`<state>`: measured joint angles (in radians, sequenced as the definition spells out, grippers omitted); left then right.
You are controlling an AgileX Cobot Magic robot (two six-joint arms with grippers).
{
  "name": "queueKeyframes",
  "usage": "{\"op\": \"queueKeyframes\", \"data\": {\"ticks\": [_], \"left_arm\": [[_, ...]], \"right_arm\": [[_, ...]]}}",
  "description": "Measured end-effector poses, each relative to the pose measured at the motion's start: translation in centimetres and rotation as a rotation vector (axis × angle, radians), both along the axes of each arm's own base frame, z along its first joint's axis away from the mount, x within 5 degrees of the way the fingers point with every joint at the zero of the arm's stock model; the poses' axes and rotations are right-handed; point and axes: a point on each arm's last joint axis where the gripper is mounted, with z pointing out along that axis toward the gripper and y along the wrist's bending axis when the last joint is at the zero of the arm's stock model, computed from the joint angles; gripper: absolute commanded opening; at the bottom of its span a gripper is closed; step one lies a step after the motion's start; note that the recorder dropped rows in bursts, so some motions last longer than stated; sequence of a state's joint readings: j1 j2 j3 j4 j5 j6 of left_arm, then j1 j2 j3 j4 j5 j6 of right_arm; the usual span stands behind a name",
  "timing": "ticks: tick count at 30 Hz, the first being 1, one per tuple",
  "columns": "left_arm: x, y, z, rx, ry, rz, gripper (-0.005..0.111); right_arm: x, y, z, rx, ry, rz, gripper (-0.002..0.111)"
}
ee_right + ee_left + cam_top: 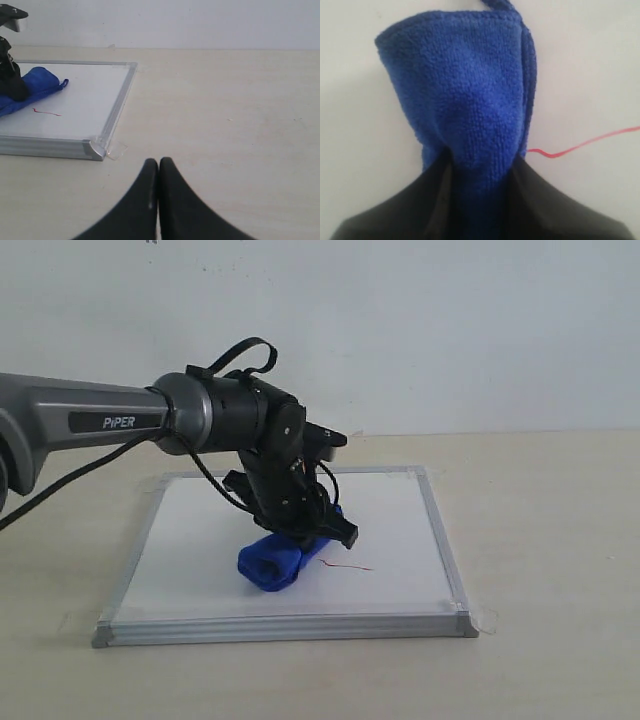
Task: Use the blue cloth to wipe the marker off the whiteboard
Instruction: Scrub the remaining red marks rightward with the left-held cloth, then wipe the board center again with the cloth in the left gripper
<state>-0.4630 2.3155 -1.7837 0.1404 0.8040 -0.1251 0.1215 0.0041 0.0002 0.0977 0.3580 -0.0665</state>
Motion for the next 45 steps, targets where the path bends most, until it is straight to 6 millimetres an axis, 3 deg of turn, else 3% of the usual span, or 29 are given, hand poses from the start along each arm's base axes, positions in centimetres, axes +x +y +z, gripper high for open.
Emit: {"op": "queueKeyframes", "data": {"ticks": [5, 13, 18, 22, 26, 29, 32, 37, 45], "left_arm": [[-0.6, -1.8, 0.0, 0.038, -0.005, -0.096, 0.004], [-4.6, -8.2, 0.1, 0.025, 0.014, -0.349, 0.004], [-4.7, -8.4, 0.2, 0.065, -0.014, -0.347, 0.004], [-3.0, -6.2, -0.2, 0.127, -0.056, -0.230, 0.004], [0.0, -0.3, -0.6, 0.222, -0.045, -0.057, 0.004], [1.0, 2.9, -0.6, 0.265, -0.011, 0.027, 0.004], [1.1, 4.0, -0.6, 0.296, 0.013, 0.045, 0.004], [0.1, 1.8, -0.7, 0.323, 0.021, -0.063, 0.004], [-3.4, -6.2, -0.3, 0.128, 0.039, -0.412, 0.004]], "right_arm": [[0.0, 0.0, 0.0, 0.000, 0.000, 0.000, 0.000], [0.0, 0.0, 0.0, 0.000, 0.000, 0.000, 0.000], [0.0, 0.0, 0.0, 0.000, 0.000, 0.000, 0.000], [0.0, 0.0, 0.0, 0.000, 0.000, 0.000, 0.000], [0.0, 0.0, 0.0, 0.000, 0.000, 0.000, 0.000], [0.0, 0.0, 0.0, 0.000, 0.000, 0.000, 0.000], [0.0, 0.0, 0.0, 0.000, 0.000, 0.000, 0.000], [0.0, 0.0, 0.0, 0.000, 0.000, 0.000, 0.000], [0.0, 0.0, 0.0, 0.000, 0.000, 0.000, 0.000]]}}
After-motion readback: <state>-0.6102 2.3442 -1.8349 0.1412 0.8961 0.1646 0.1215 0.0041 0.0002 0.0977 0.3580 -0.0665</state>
